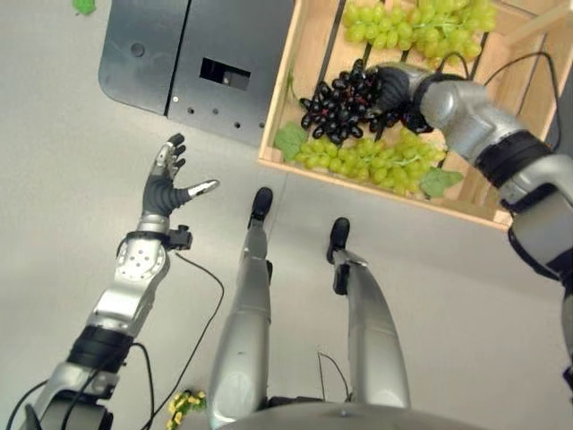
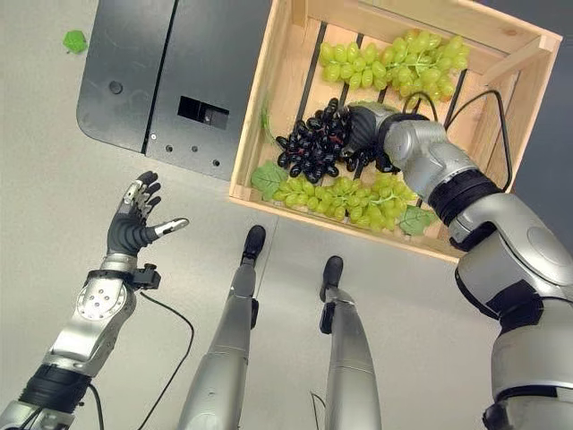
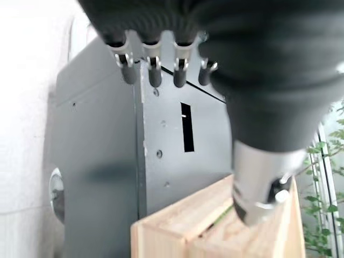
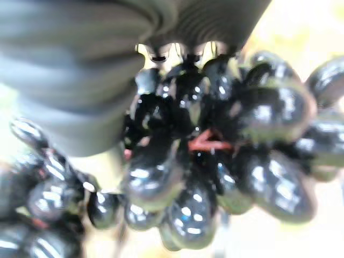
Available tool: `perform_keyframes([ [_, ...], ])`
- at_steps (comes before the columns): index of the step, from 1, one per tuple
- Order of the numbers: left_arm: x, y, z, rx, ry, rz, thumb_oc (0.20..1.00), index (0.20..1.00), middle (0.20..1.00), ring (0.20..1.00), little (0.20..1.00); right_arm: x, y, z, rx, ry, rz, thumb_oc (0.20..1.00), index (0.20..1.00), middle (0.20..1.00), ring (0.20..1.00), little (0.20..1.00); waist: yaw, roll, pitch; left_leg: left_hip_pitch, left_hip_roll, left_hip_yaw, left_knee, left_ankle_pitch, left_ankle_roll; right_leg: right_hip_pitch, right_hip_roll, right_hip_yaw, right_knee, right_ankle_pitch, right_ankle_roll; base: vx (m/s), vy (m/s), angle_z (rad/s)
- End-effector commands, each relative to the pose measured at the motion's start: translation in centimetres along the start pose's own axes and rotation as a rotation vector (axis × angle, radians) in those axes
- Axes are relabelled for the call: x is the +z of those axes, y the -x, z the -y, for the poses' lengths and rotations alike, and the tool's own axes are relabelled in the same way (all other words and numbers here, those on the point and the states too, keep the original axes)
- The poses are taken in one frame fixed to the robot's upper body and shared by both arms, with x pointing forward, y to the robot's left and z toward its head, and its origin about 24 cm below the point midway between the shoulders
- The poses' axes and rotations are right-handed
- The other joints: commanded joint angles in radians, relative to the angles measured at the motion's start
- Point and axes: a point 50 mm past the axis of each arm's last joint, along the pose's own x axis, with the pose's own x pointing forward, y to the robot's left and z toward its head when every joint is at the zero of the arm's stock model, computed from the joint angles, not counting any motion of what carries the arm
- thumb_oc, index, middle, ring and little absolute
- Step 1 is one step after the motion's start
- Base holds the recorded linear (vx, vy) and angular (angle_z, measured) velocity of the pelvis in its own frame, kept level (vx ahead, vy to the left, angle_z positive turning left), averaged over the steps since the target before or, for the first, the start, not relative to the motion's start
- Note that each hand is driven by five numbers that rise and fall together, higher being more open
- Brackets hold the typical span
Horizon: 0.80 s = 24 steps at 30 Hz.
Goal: Pick up the fruits from the basket on one side to the basket on the other side
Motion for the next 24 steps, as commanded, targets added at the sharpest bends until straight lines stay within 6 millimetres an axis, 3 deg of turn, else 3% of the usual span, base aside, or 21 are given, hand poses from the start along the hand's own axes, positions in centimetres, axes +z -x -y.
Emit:
perform_keyframes([
  [1,2.0,-0.1,-0.7,-0.015,0.052,0.103,1.000,1.000,1.000,1.000,1.000,-1.0,1.3,-0.1,0.085,-0.307,0.085,0.200,0.200,0.200,0.200,0.200,0.001,-0.021,0.034,0.066,-0.040,0.010,0.060,-0.109,0.042,0.089,-0.010,0.002,-0.175,0.110,0.048,0.00,0.000,0.00],
  [5,1.7,0.0,-0.5,-0.038,0.062,0.095,1.000,1.000,1.000,1.000,1.000,-2.7,2.3,-1.8,0.133,-0.477,0.107,0.200,0.200,0.200,0.200,0.200,0.010,-0.015,0.034,0.084,-0.040,0.005,0.055,-0.104,0.039,0.110,-0.015,-0.008,-0.175,0.108,0.049,0.00,-0.003,0.01],
  [6,1.6,0.0,-0.3,-0.048,0.070,0.095,1.000,1.000,1.000,1.000,1.000,-3.8,2.8,-2.6,0.137,-0.613,0.113,0.200,0.200,0.200,0.200,0.200,0.013,-0.007,0.034,0.094,-0.041,-0.001,0.047,-0.097,0.037,0.124,-0.017,-0.013,-0.178,0.108,0.049,0.00,0.000,0.00],
  [8,1.5,0.0,-0.2,-0.049,0.068,0.094,1.000,1.000,1.000,1.000,1.000,-4.2,3.0,-3.1,0.124,-0.686,0.127,0.200,0.200,0.200,0.200,0.200,0.016,-0.004,0.034,0.101,-0.042,-0.005,0.040,-0.091,0.035,0.133,-0.018,-0.016,-0.183,0.108,0.050,0.00,-0.014,0.04],
  [11,1.1,-0.3,0.0,-0.032,0.087,0.081,1.000,1.000,1.000,1.000,1.000,-5.4,3.4,-4.6,0.030,-0.993,0.192,0.200,0.200,0.200,0.200,0.200,0.018,0.011,0.034,0.134,-0.039,-0.012,0.016,-0.079,0.032,0.169,-0.022,-0.028,-0.192,0.103,0.051,0.00,-0.021,0.14],
  [14,0.8,-0.4,0.1,-0.022,0.093,0.069,1.000,1.000,1.000,1.000,1.000,-5.6,3.3,-5.1,-0.028,-1.124,0.228,0.200,0.200,0.200,0.200,0.200,0.018,0.015,0.034,0.148,-0.039,-0.014,0.012,-0.079,0.033,0.185,-0.023,-0.031,-0.194,0.100,0.051,0.00,-0.010,0.06],
  [15,0.6,-0.4,0.1,-0.006,0.102,0.061,1.000,1.000,1.000,1.000,1.000,-4.8,3.2,-6.2,-0.038,-1.245,0.291,0.200,0.200,0.200,0.200,0.200,0.016,0.019,0.034,0.161,-0.040,-0.013,0.011,-0.080,0.033,0.201,-0.025,-0.032,-0.194,0.098,0.052,0.00,0.000,0.00],
  [18,0.3,-0.3,0.2,0.016,0.114,0.050,1.000,1.000,1.000,1.000,1.000,-4.1,3.5,-7.5,-0.047,-1.373,0.360,0.200,0.200,0.200,0.200,0.200,0.010,0.021,0.034,0.178,-0.042,-0.014,0.016,-0.084,0.035,0.221,-0.025,-0.033,-0.190,0.093,0.052,0.00,0.003,0.03],
  [24,0.0,-0.3,0.3,0.013,0.108,0.037,1.000,1.000,1.000,1.000,1.000,-4.2,3.9,-8.8,-0.040,-1.434,0.371,0.200,0.200,0.200,0.200,0.200,0.006,0.023,0.034,0.224,-0.043,-0.015,0.017,-0.086,0.034,0.277,-0.031,-0.040,-0.200,0.089,0.052,0.00,0.000,0.01],
])
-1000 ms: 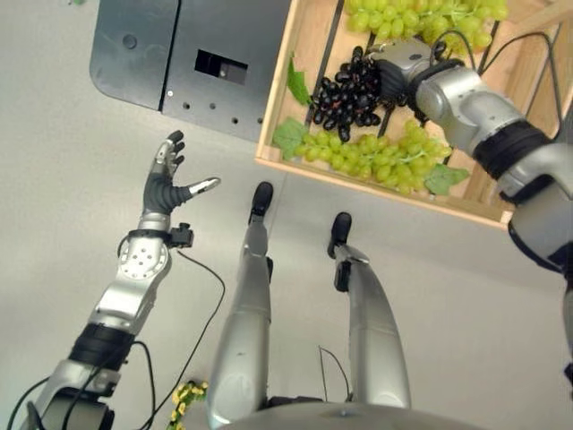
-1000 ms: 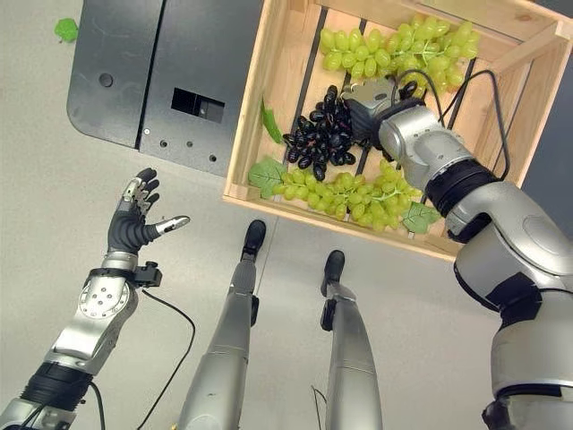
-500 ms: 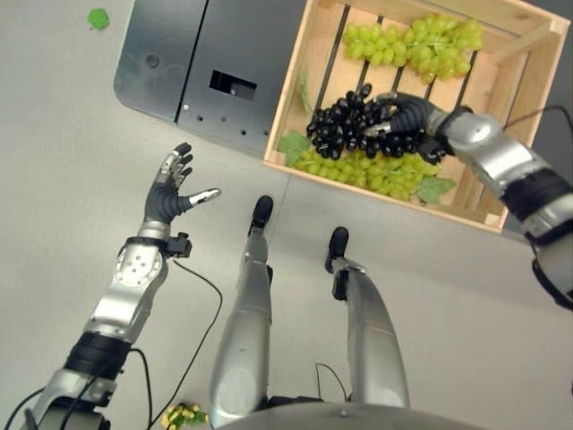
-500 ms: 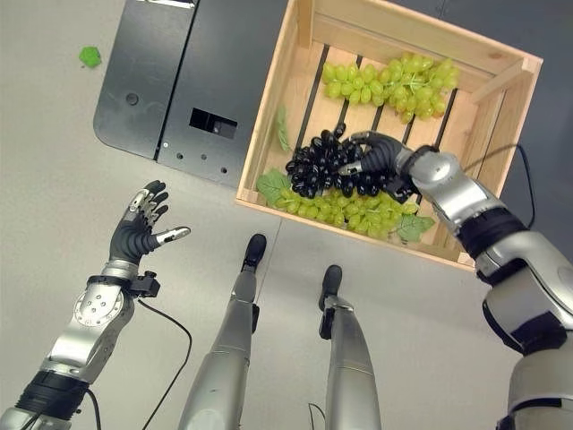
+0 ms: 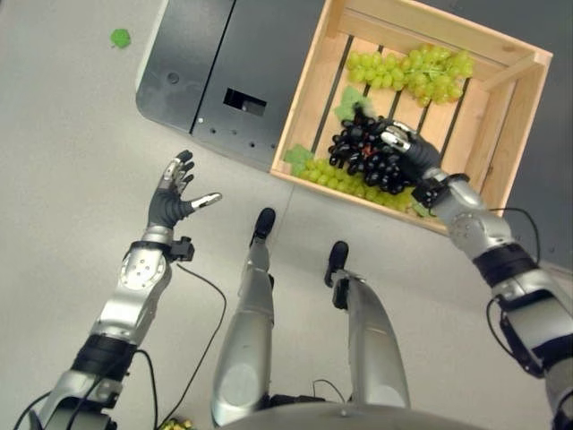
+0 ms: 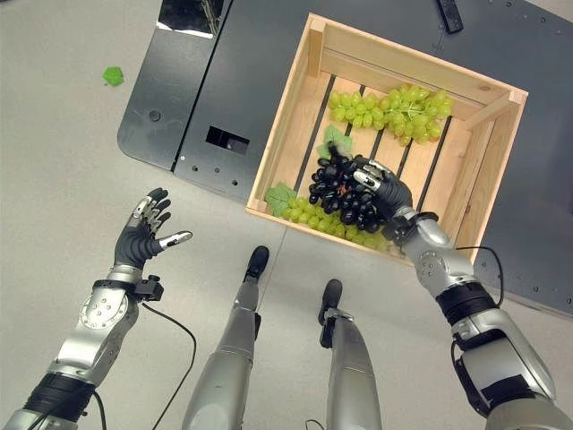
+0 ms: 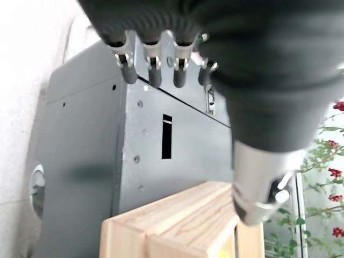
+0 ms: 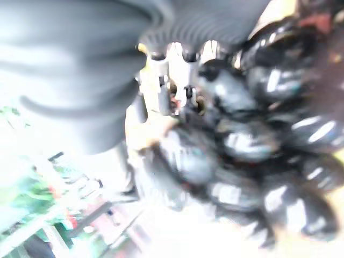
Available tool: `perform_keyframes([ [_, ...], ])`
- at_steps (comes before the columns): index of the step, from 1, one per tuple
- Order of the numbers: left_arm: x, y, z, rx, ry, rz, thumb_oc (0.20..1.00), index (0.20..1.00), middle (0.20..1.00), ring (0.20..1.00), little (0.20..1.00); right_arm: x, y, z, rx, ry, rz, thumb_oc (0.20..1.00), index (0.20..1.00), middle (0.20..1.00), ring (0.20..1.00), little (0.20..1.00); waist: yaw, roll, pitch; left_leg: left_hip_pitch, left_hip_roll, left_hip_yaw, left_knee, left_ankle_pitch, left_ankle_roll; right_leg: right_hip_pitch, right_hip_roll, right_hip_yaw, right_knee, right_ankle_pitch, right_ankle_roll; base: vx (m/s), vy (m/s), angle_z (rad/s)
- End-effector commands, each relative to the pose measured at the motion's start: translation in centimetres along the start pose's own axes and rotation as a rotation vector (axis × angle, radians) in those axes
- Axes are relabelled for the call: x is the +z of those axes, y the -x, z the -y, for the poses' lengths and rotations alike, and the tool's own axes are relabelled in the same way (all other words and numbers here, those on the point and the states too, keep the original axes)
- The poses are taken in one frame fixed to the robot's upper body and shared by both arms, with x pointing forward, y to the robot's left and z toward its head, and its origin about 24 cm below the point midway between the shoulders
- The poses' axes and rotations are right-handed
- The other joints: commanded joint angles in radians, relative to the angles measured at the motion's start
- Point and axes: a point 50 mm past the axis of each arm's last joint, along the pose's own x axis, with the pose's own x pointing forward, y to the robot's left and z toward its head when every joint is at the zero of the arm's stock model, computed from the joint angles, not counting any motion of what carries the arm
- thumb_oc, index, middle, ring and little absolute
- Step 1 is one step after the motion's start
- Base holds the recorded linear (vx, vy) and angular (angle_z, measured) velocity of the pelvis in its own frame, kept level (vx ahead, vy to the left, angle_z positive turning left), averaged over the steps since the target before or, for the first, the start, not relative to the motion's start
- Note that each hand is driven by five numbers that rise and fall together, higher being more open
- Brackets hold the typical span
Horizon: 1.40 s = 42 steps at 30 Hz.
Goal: Pick up the fruits from the basket on one side to the basket on the other side
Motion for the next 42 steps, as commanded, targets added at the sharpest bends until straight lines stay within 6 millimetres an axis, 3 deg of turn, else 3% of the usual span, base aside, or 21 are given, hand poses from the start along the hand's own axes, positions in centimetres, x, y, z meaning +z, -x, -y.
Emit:
perform_keyframes([
  [1,1.3,-0.5,0.0,0.019,0.042,0.081,1.000,1.000,1.000,1.000,1.000,1.5,-0.3,-0.9,0.051,-0.032,0.088,0.200,0.200,0.200,0.200,0.200,-0.017,-0.003,0.018,0.067,-0.041,0.020,0.052,-0.083,0.044,0.116,-0.021,0.002,-0.201,0.126,0.060,0.01,-0.005,0.04],
  [8,1.0,-0.5,0.2,0.020,0.051,0.070,1.000,1.000,1.000,1.000,1.000,1.7,-0.6,-1.1,0.020,-0.130,0.154,0.200,0.200,0.200,0.200,0.200,-0.018,-0.005,0.018,0.115,-0.037,0.022,0.045,-0.082,0.046,0.165,-0.021,0.004,-0.212,0.131,0.061,0.00,0.000,0.01],
  [18,-0.7,0.3,0.1,0.028,0.053,0.000,1.000,1.000,1.000,1.000,1.000,2.1,-0.4,-3.8,0.117,-0.266,0.283,0.200,0.200,0.200,0.200,0.200,-0.024,-0.005,0.012,0.245,-0.041,0.028,0.058,-0.111,0.057,0.303,-0.026,0.003,-0.222,0.120,0.061,0.02,0.001,0.00],
  [23,-1.0,0.8,-0.4,0.027,0.041,-0.016,1.000,1.000,1.000,1.000,1.000,1.5,0.0,-3.9,0.119,-0.229,0.246,0.200,0.200,0.200,0.200,0.200,-0.030,-0.004,-0.015,0.262,-0.039,0.034,0.063,-0.121,0.060,0.319,-0.024,0.008,-0.229,0.121,0.063,0.01,0.006,-0.01],
  [26,-1.2,1.3,-0.8,0.027,0.035,-0.029,1.000,1.000,1.000,1.000,1.000,2.1,0.5,-2.5,0.079,-0.096,0.207,0.200,0.200,0.200,0.200,0.200,-0.037,-0.005,-0.022,0.261,-0.038,0.036,0.069,-0.121,0.061,0.311,-0.024,0.011,-0.221,0.117,0.062,-0.01,0.012,-0.03],
  [27,-1.2,1.3,-0.8,0.027,0.035,-0.029,1.000,1.000,1.000,1.000,1.000,2.1,0.5,-2.5,0.079,-0.096,0.207,0.395,0.395,0.395,0.395,0.395,-0.038,-0.005,-0.022,0.261,-0.038,0.036,0.070,-0.121,0.061,0.311,-0.024,0.011,-0.221,0.117,0.062,0.00,0.000,0.00],
  [28,-1.4,1.7,-1.3,0.039,0.017,-0.045,1.000,1.000,1.000,1.000,1.000,3.5,1.0,-1.3,0.028,0.095,0.186,1.000,1.000,1.000,1.000,1.000,-0.043,-0.010,-0.017,0.261,-0.038,0.043,0.072,-0.124,0.060,0.306,-0.022,0.016,-0.213,0.114,0.063,0.00,0.000,0.00],
  [31,-1.6,2.3,-1.8,0.048,-0.016,-0.063,1.000,1.000,1.000,1.000,1.000,7.4,1.7,0.1,-0.058,0.537,0.186,1.000,1.000,1.000,1.000,1.000,-0.053,-0.016,-0.011,0.258,-0.033,0.053,0.071,-0.121,0.060,0.300,-0.019,0.022,-0.219,0.120,0.065,0.00,0.000,0.00],
  [32,-1.6,2.3,-1.8,0.049,-0.016,-0.062,1.000,1.000,1.000,1.000,1.000,7.4,1.7,0.1,-0.058,0.537,0.186,1.000,1.000,1.000,1.000,1.000,-0.054,-0.015,-0.013,0.255,-0.033,0.053,0.068,-0.117,0.060,0.298,-0.019,0.022,-0.223,0.124,0.065,-0.01,0.012,-0.07],
  [34,-1.3,2.5,-2.2,0.054,-0.047,-0.043,1.000,1.000,1.000,1.000,1.000,9.2,2.3,0.7,-0.134,0.769,0.208,1.000,1.000,1.000,1.000,1.000,-0.060,-0.015,-0.009,0.253,-0.030,0.056,0.067,-0.116,0.060,0.293,-0.017,0.025,-0.224,0.127,0.065,-0.01,0.004,-0.07],
  [36,-0.9,2.6,-2.3,0.054,-0.051,-0.021,1.000,1.000,1.000,1.000,1.000,10.9,2.6,0.6,-0.164,0.977,0.225,1.000,1.000,1.000,1.000,1.000,-0.065,-0.015,-0.007,0.247,-0.029,0.056,0.068,-0.115,0.060,0.288,-0.019,0.025,-0.226,0.129,0.065,-0.01,0.001,-0.02],
  [37,-0.6,2.7,-2.6,0.065,-0.053,-0.013,1.000,1.000,1.000,1.000,1.000,12.8,2.4,0.1,-0.190,1.267,0.213,1.000,1.000,1.000,1.000,1.000,-0.066,-0.016,-0.003,0.240,-0.029,0.060,0.069,-0.115,0.062,0.278,-0.017,0.028,-0.223,0.131,0.066,-0.01,0.003,-0.09],
  [38,-0.6,2.7,-2.6,0.065,-0.052,-0.013,1.000,1.000,1.000,1.000,1.000,12.8,2.4,0.1,-0.189,1.267,0.213,1.000,1.000,1.000,1.000,1.000,-0.066,-0.015,-0.004,0.239,-0.029,0.059,0.068,-0.114,0.062,0.277,-0.017,0.027,-0.224,0.131,0.066,-0.02,0.012,-0.11],
  [40,-0.6,2.9,-2.8,0.083,-0.054,-0.014,1.000,1.000,1.000,1.000,1.000,14.7,2.1,-1.0,-0.211,1.604,0.200,1.000,1.000,1.000,1.000,1.000,-0.066,-0.017,0.003,0.228,-0.027,0.064,0.061,-0.109,0.064,0.262,-0.015,0.032,-0.227,0.136,0.067,-0.02,0.023,-0.07],
  [42,-0.6,2.9,-2.7,0.086,-0.047,-0.011,1.000,1.000,1.000,1.000,1.000,14.8,1.7,-1.2,-0.225,1.641,0.196,1.000,1.000,1.000,1.000,1.000,-0.071,-0.016,0.011,0.222,-0.029,0.064,0.060,-0.106,0.065,0.256,-0.016,0.032,-0.227,0.136,0.066,-0.02,0.006,-0.05],
])
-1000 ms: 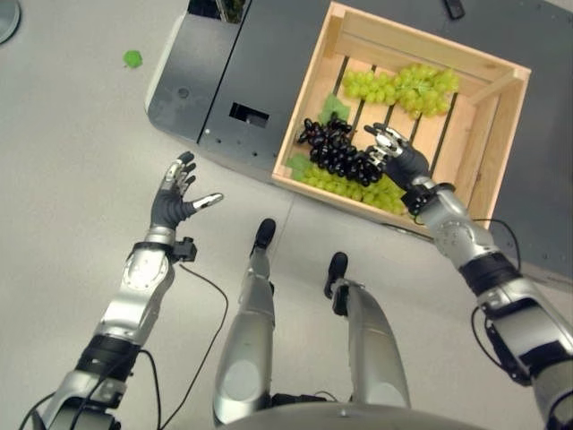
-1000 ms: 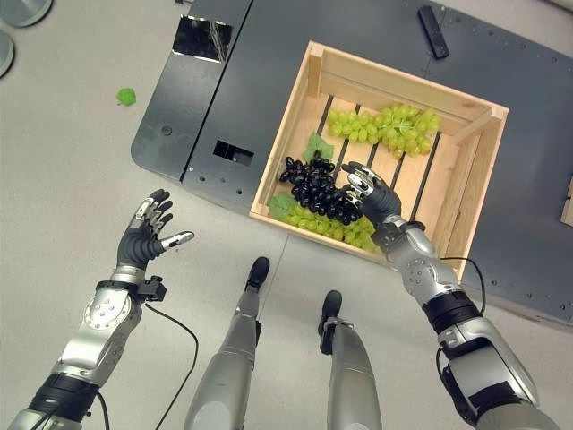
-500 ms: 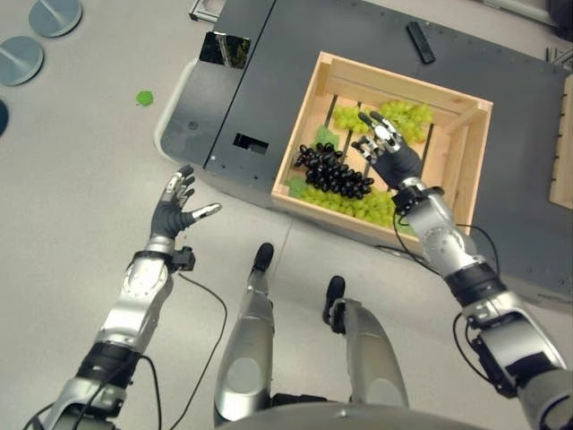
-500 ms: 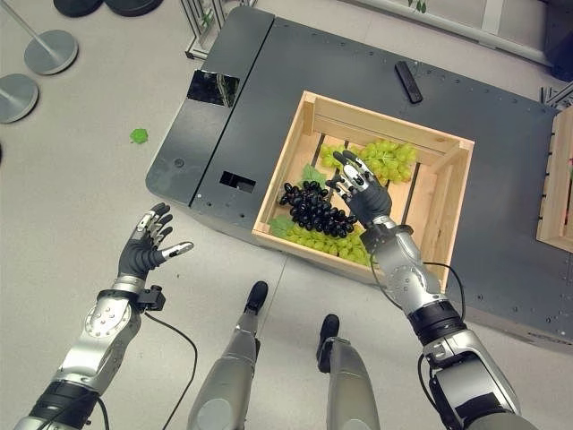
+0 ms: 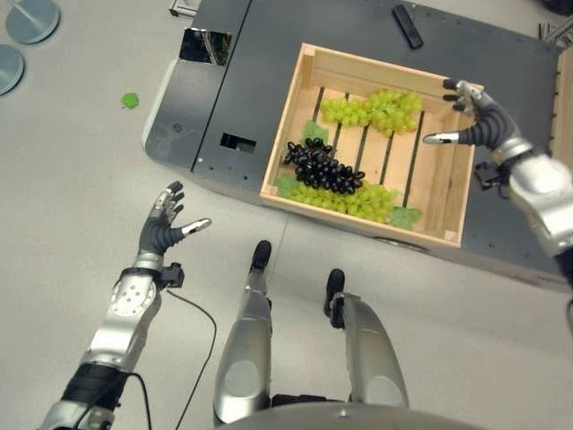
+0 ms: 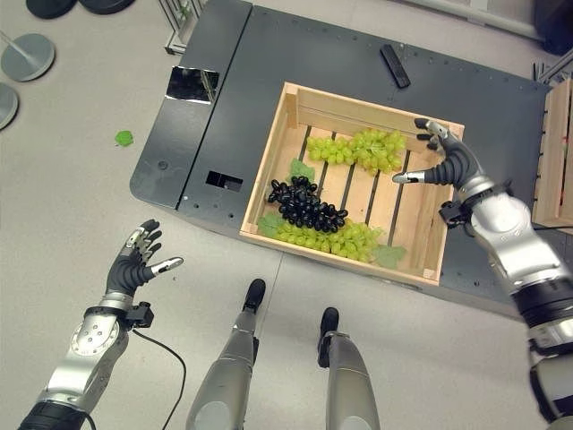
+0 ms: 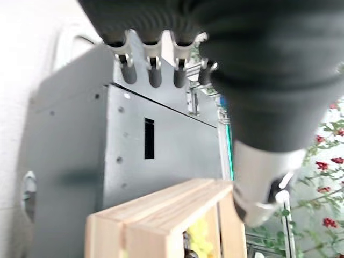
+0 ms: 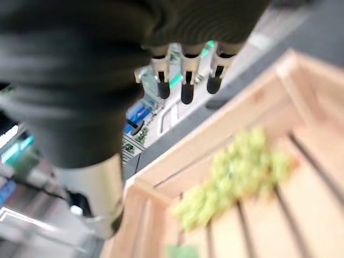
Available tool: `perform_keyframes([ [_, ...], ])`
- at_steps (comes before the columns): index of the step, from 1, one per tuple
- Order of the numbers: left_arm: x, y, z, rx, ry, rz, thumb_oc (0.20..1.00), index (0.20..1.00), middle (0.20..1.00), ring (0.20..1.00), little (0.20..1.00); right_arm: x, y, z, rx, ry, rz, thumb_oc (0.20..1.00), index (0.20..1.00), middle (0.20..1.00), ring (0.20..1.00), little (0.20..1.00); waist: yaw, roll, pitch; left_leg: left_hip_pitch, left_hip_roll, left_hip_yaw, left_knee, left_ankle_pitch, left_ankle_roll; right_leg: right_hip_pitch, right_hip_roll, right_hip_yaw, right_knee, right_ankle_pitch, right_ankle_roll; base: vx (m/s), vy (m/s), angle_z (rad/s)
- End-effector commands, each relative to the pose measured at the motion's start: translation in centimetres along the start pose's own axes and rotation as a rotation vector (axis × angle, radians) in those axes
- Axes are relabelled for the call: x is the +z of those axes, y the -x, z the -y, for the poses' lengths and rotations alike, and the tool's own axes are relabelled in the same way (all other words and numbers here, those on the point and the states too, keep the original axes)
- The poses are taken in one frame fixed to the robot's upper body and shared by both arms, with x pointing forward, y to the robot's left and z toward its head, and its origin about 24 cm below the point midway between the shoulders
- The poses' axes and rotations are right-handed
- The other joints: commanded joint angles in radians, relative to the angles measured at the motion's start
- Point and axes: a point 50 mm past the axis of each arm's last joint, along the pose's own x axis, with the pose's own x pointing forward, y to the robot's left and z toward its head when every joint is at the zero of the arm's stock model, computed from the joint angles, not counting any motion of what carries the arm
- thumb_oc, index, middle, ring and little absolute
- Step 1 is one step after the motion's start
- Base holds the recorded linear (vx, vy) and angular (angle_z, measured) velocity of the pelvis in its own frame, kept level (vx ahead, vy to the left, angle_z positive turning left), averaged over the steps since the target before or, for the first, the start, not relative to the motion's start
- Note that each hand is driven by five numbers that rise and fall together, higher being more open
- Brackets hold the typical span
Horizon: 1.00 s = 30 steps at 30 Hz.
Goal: Pick up the fruits from the basket on one side to the basket on the other side
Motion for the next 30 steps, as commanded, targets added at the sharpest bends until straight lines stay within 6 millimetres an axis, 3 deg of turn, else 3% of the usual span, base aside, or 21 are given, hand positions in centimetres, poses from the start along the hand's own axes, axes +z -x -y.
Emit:
perform_keyframes([
  [1,2.4,-0.2,-0.9,0.039,-0.019,0.124,1.000,1.000,1.000,1.000,1.000,3.2,-1.9,1.4,-0.060,0.238,0.089,1.000,1.000,1.000,1.000,1.000,-0.015,-0.029,0.005,0.007,-0.043,0.025,0.079,-0.077,0.058,0.049,-0.024,0.009,-0.191,0.154,0.065,-0.01,-0.001,-0.05],
  [7,2.1,-0.5,-0.4,0.043,-0.008,0.111,1.000,1.000,1.000,1.000,1.000,3.0,-3.4,0.2,-0.037,0.338,0.034,1.000,1.000,1.000,1.000,1.000,-0.021,-0.026,0.009,-0.035,-0.044,0.028,0.081,-0.074,0.061,0.005,-0.022,0.012,-0.186,0.155,0.064,0.00,0.000,0.00],
  [13,2.6,-1.3,0.2,0.046,-0.005,0.125,1.000,1.000,1.000,1.000,1.000,4.0,-6.1,-1.9,0.033,0.357,-0.003,1.000,1.000,1.000,1.000,1.000,-0.026,-0.032,0.009,-0.118,-0.048,0.039,0.108,-0.080,0.065,-0.081,-0.016,0.028,-0.170,0.164,0.061,0.00,0.003,-0.02],
  [24,3.7,-2.2,0.9,0.072,0.015,0.167,1.000,1.000,1.000,1.000,1.000,4.9,-7.5,-5.5,0.130,0.289,-0.027,1.000,1.000,1.000,1.000,1.000,-0.037,-0.045,0.009,-0.193,-0.043,0.043,0.102,-0.078,0.066,-0.166,-0.006,0.039,-0.165,0.171,0.059,0.00,0.000,-0.01],
  [30,4.1,-2.5,1.1,0.079,0.028,0.181,1.000,1.000,1.000,1.000,1.000,4.9,-7.9,-6.0,0.115,0.252,-0.052,1.000,1.000,1.000,1.000,1.000,-0.039,-0.045,0.009,-0.229,-0.045,0.048,0.112,-0.082,0.068,-0.207,-0.003,0.046,-0.154,0.173,0.059,0.00,0.000,-0.03],
])
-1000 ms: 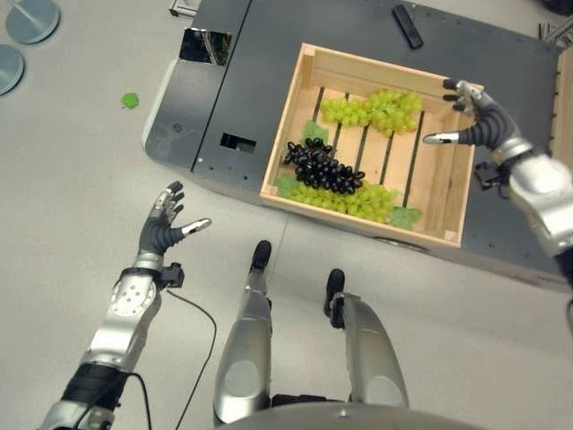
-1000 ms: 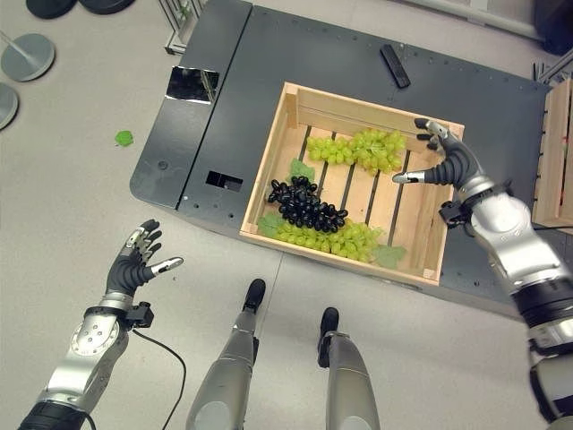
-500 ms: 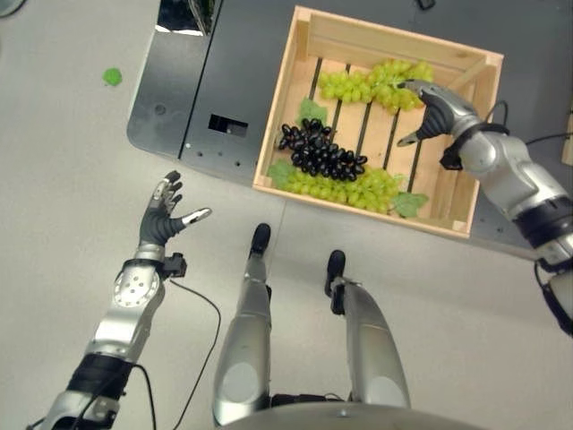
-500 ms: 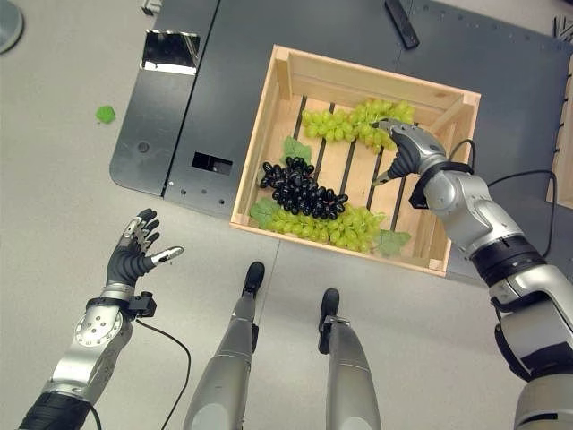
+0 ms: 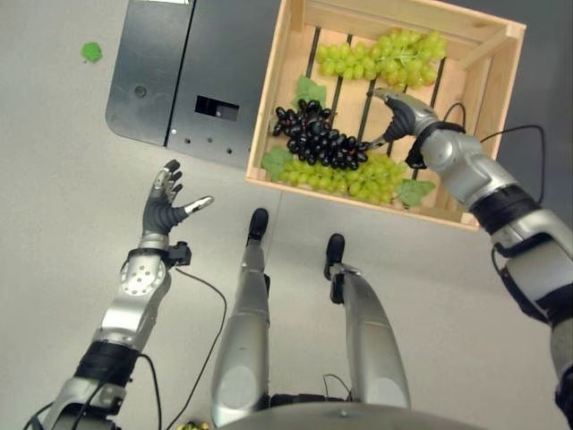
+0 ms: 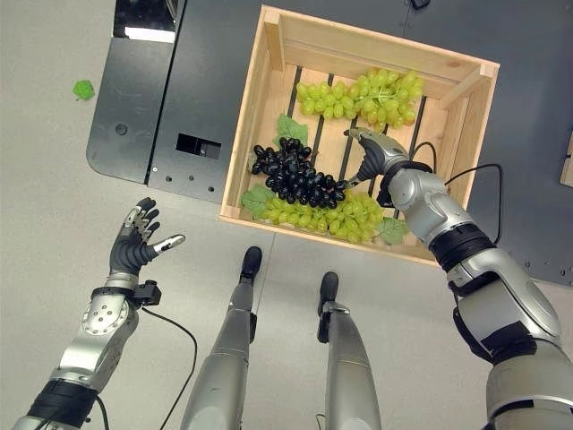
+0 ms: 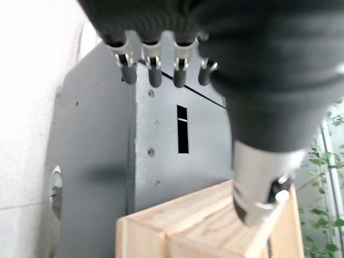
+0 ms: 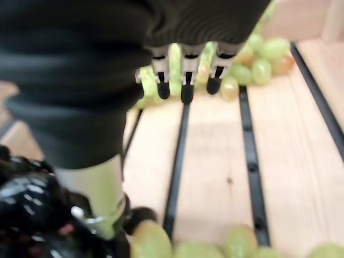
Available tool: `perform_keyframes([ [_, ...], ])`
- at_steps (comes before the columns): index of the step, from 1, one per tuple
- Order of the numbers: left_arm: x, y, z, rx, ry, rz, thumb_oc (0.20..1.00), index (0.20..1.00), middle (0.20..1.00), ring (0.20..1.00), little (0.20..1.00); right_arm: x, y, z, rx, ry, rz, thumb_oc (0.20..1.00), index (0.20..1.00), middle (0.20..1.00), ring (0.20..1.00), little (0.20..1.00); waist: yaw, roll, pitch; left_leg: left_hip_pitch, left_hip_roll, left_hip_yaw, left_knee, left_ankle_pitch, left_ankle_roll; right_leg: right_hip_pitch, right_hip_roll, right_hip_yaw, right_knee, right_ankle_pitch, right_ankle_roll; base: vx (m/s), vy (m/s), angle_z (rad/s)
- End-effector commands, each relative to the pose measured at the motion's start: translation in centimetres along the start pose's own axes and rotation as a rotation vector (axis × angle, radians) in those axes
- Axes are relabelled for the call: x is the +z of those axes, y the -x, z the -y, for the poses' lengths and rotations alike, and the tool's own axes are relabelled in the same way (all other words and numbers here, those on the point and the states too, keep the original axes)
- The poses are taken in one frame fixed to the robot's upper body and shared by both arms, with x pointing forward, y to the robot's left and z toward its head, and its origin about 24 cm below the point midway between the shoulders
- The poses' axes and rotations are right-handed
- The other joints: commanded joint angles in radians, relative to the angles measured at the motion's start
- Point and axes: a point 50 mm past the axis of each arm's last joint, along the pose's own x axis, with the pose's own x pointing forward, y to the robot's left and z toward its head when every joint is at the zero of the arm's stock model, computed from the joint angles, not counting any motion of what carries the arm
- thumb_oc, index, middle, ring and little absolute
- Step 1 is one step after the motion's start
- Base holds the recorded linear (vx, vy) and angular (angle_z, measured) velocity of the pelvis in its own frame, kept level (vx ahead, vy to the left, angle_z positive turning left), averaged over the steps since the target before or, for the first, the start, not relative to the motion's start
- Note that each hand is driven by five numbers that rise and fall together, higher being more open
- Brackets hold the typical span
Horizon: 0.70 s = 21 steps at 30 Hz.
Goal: Pick up the fruits from the basket on one side to the basket on the other side
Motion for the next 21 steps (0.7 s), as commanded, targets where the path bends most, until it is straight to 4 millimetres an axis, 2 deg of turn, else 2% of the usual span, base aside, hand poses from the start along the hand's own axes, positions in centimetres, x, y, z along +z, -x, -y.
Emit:
perform_keyframes([
  [1,2.3,-0.4,0.2,0.011,0.009,0.118,1.000,1.000,1.000,1.000,1.000,0.8,-0.6,3.1,-0.096,-0.001,0.013,1.000,1.000,1.000,1.000,1.000,-0.007,-0.035,-0.006,0.013,-0.048,0.044,0.075,-0.082,0.070,0.026,-0.016,0.029,-0.157,0.144,0.059,0.01,-0.004,-0.13],
  [11,2.5,-0.8,1.2,-0.002,0.033,0.118,1.000,1.000,1.000,1.000,1.000,1.0,-1.6,0.7,-0.031,-0.070,-0.051,1.000,1.000,1.000,1.000,1.000,-0.007,-0.022,-0.006,-0.008,-0.049,0.047,0.071,-0.081,0.070,-0.008,-0.011,0.037,-0.147,0.146,0.056,0.00,0.000,-0.01],
  [21,2.4,-1.0,2.0,0.003,0.050,0.115,1.000,1.000,1.000,1.000,1.000,3.1,-2.5,-2.0,0.021,-0.091,-0.048,1.000,1.000,1.000,1.000,1.000,-0.004,-0.013,-0.006,-0.007,-0.045,0.045,0.062,-0.081,0.070,-0.015,-0.009,0.040,-0.150,0.146,0.054,0.00,0.000,-0.01],
])
